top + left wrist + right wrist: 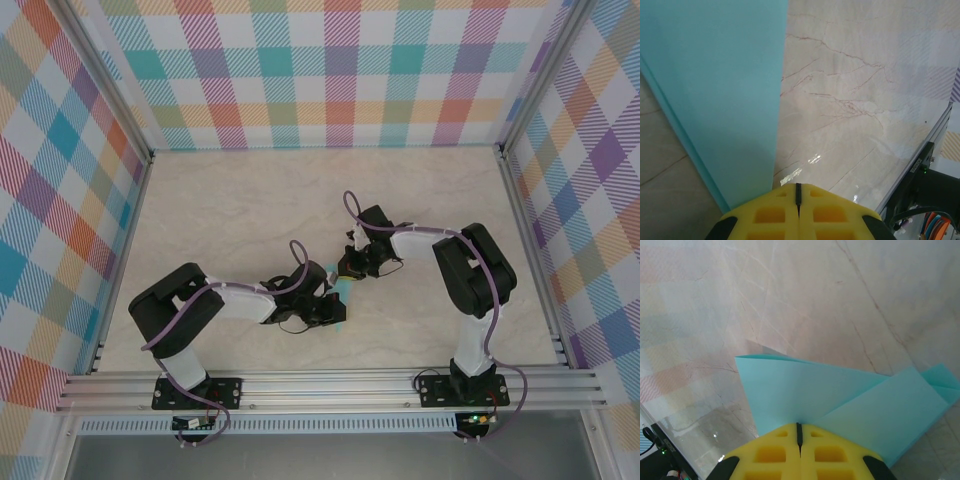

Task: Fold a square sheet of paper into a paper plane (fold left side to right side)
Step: Fold the wing for the fifth time at the center of the table.

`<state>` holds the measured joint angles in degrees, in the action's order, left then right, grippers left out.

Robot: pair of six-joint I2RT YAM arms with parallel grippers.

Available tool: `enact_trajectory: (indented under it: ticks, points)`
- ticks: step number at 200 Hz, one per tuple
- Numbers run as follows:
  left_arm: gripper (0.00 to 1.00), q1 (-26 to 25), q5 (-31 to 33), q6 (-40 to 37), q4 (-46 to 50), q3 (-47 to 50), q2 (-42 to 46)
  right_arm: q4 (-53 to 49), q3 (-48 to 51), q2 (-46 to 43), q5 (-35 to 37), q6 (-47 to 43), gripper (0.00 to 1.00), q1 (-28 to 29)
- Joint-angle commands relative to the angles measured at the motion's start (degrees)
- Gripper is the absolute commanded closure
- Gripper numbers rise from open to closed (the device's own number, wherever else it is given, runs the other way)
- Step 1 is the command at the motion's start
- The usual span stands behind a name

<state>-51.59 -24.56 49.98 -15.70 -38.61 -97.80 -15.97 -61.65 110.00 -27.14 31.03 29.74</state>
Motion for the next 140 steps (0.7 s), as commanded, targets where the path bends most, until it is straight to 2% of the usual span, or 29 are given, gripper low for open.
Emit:
enact_trajectory:
  ticks: [1, 140]
  points:
    - [0.95, -1.40, -0.67, 0.34, 0.58, 1.52, -0.46, -4.77, 0.12, 2.72, 6.30, -0.88, 0.96, -0.38]
    - [0.96, -4.85, 0.68, 2.66, 1.64, 8.65, 4.44, -5.84, -0.30, 2.86, 7.36, -1.48, 0.96, -0.99]
